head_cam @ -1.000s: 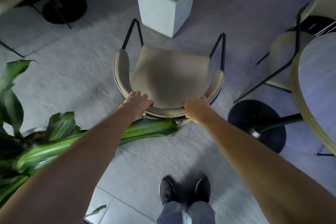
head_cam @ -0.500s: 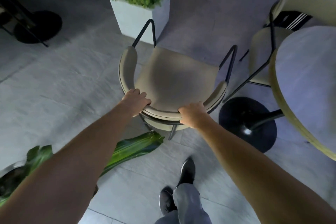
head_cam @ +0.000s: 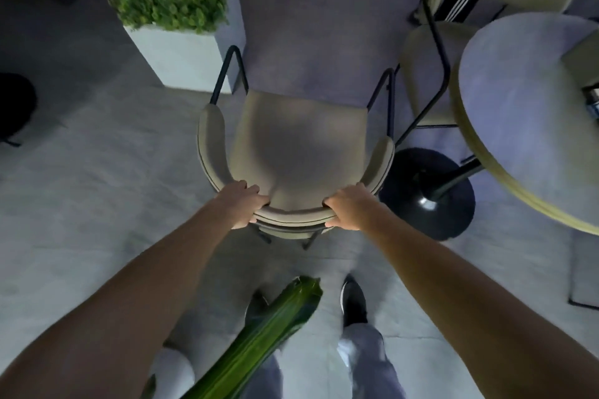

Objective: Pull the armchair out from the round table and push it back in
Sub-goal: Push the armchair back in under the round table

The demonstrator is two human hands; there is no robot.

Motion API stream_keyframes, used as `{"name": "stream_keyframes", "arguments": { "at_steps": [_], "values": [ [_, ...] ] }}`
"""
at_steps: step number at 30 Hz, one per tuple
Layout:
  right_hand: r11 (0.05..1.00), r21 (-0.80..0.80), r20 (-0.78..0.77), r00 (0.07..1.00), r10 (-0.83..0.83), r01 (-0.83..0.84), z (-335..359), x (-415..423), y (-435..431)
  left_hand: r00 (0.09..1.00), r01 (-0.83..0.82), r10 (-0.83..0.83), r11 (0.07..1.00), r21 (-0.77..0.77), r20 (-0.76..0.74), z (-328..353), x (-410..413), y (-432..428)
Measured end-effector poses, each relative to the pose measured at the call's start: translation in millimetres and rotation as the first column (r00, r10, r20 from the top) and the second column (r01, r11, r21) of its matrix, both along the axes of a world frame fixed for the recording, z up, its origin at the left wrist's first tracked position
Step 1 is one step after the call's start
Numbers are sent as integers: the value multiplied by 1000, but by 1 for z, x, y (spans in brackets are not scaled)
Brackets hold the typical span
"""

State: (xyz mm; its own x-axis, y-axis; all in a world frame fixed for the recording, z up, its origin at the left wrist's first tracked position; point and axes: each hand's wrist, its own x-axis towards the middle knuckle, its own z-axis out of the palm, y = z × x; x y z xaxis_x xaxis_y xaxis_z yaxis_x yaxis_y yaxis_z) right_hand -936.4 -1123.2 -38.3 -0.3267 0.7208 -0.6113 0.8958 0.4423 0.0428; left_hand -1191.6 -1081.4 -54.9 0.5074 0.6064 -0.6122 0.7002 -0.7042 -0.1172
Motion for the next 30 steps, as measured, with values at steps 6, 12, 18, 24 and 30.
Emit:
{"name": "stream_keyframes", "arguments": {
  "at_steps": [6,12,18,24,30],
  "values": [
    [990,10,-5,990,-139,139,-5,-16,-21,992,119,-118,992,-31,41,2,-15,6],
    [958,16,-1,958,-286,286,-5,-32,-61,972,235,-232,970,-59,46,6,-14,6],
    [917,40,16,917,-398,397,-6,-46,-95,939,342,-340,939,-43,45,10,-11,3],
    [879,36,23,879,-477,476,-8,-60,-124,918,397,-395,916,-54,45,6,-19,-5],
    [813,3,17,812,-583,583,-10,-90,-147,859,512,-512,859,-7,-2,9,-36,14]
  ]
}}
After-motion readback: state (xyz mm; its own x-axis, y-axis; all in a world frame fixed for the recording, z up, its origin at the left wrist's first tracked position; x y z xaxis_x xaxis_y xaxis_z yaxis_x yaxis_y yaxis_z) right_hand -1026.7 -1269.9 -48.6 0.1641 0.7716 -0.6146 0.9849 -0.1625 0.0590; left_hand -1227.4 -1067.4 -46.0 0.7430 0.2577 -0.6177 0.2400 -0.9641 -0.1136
